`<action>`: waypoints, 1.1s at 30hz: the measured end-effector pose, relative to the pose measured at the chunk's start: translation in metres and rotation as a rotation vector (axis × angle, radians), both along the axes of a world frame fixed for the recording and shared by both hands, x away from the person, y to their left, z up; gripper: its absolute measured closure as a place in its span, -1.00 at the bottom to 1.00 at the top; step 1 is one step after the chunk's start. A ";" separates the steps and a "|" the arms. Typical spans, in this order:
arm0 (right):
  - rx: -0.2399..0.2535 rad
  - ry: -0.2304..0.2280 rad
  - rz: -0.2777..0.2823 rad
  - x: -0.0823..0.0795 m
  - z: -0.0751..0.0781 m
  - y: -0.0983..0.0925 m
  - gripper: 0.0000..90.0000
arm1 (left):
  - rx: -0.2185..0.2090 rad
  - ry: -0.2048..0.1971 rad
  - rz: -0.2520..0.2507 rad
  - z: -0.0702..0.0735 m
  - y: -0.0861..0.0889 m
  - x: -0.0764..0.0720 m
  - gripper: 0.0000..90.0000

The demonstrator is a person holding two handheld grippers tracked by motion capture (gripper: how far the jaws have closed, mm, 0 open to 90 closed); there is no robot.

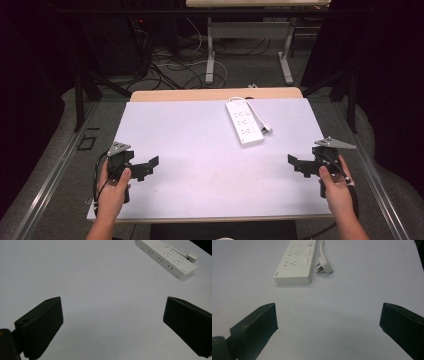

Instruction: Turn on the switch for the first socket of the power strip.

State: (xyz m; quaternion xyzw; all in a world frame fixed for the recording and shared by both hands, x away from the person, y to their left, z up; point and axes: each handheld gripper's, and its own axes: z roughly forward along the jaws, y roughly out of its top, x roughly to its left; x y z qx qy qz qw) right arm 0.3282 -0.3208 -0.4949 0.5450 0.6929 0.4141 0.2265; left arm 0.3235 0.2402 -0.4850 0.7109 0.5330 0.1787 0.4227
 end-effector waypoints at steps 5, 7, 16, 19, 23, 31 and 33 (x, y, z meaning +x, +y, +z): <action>0.013 -0.022 -0.031 -0.002 -0.003 -0.009 -0.98 | -0.002 0.002 0.003 0.000 0.000 0.000 -0.94; 0.021 -0.029 -0.041 -0.002 -0.004 -0.012 -0.98 | -0.001 0.002 0.002 -0.001 0.000 0.000 -0.94; 0.000 -0.013 -0.101 -0.002 -0.018 -0.027 -0.98 | -0.011 -0.003 0.009 -0.003 0.000 0.001 -0.94; -0.023 -0.004 -0.117 -0.001 -0.024 -0.034 -0.98 | -0.012 0.005 0.008 -0.003 0.001 0.001 -0.94; -0.026 0.001 -0.138 0.001 -0.031 -0.039 -0.98 | -0.009 0.010 0.007 -0.004 0.002 0.002 -0.94; -0.026 0.021 -0.141 0.004 -0.040 -0.041 -0.98 | -0.014 0.005 0.013 -0.007 0.001 0.003 -0.94; -0.014 0.030 -0.147 0.004 -0.041 -0.040 -0.98 | -0.014 0.011 0.013 -0.007 0.002 0.003 -0.94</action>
